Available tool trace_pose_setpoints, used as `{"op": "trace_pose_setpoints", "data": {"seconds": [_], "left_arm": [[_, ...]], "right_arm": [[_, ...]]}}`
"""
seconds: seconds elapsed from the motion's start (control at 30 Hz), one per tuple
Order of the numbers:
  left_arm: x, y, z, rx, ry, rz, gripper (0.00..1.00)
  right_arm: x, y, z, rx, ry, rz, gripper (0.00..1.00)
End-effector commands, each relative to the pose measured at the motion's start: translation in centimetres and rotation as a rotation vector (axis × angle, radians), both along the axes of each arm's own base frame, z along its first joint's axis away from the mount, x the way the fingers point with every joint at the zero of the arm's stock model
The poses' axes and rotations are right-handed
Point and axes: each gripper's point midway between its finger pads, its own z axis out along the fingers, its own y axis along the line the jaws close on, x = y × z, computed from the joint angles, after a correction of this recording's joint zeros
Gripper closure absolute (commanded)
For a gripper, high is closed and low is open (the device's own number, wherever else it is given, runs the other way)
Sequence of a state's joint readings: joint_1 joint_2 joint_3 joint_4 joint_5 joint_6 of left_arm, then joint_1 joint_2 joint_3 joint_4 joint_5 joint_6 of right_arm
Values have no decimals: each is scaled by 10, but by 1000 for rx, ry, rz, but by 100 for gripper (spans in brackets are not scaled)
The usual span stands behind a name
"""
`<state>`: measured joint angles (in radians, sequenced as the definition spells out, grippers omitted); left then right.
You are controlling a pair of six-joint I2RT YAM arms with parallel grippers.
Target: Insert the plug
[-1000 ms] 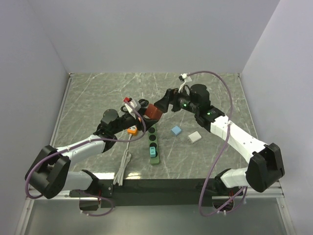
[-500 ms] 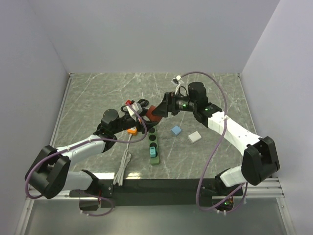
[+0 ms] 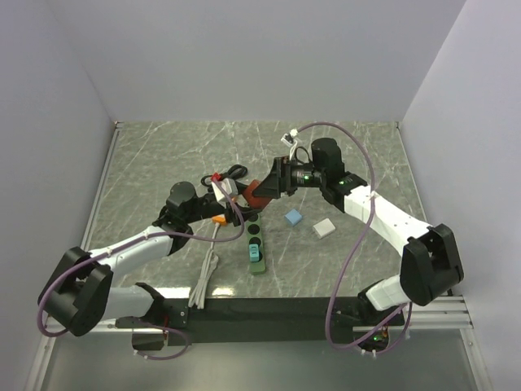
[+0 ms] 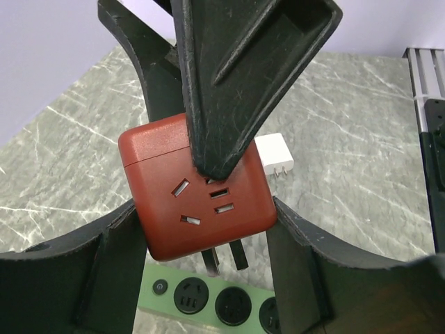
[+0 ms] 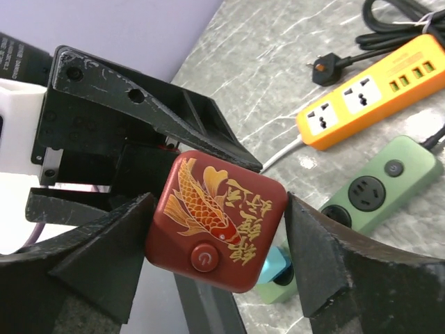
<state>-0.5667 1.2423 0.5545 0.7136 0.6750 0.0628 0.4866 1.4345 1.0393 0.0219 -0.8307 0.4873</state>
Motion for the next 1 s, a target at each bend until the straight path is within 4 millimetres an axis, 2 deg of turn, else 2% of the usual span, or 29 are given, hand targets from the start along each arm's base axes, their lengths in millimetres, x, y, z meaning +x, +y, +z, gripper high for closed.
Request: {"op": "trace_pose_setpoints", "data": {"seconds": [0.0,0.1,0.13,0.17,0.2,0.23,0.3,0.33,0.37,0.43,0.53,0.57,0.63,0.67,0.77,0.97], "left_arm": [[-5,0,27,-31,-121,-29,99],[-5,-2,25,-25,-112,-38,99],[-1,-1,23,-25,-85,-17,99],[3,-1,20,-21,-65,0,97],[7,-1,23,-24,-57,18,83],[13,0,22,-31,-23,47,64],[14,0,24,-46,-20,58,49],[13,1,27,-62,-18,66,38],[14,3,28,-71,-22,80,22],[18,8,28,-73,-16,114,14],[21,17,29,-78,-22,144,12],[21,26,24,-93,16,157,12],[16,34,33,-142,10,141,11],[20,45,28,-151,25,171,10],[28,59,33,-207,61,234,9],[44,69,30,-263,182,320,9]], "right_arm": [[-1,6,2,15,-14,35,21],[-2,7,1,19,-17,46,47],[-2,7,1,22,-16,48,72],[0,7,2,23,-21,41,84],[3,7,3,24,-30,29,92],[7,7,6,24,-46,15,100],[24,2,8,12,-60,-58,100],[36,-3,15,19,-77,-93,100],[43,-7,20,27,-77,-120,100],[62,-16,36,31,-121,-176,100],[75,-24,57,14,-179,-224,100],[80,-29,61,16,-191,-243,100],[82,-34,70,29,-209,-248,100],[84,-37,71,29,-211,-257,100],[85,-40,71,14,-223,-266,100],[77,-43,61,2,-302,-258,100]]}}
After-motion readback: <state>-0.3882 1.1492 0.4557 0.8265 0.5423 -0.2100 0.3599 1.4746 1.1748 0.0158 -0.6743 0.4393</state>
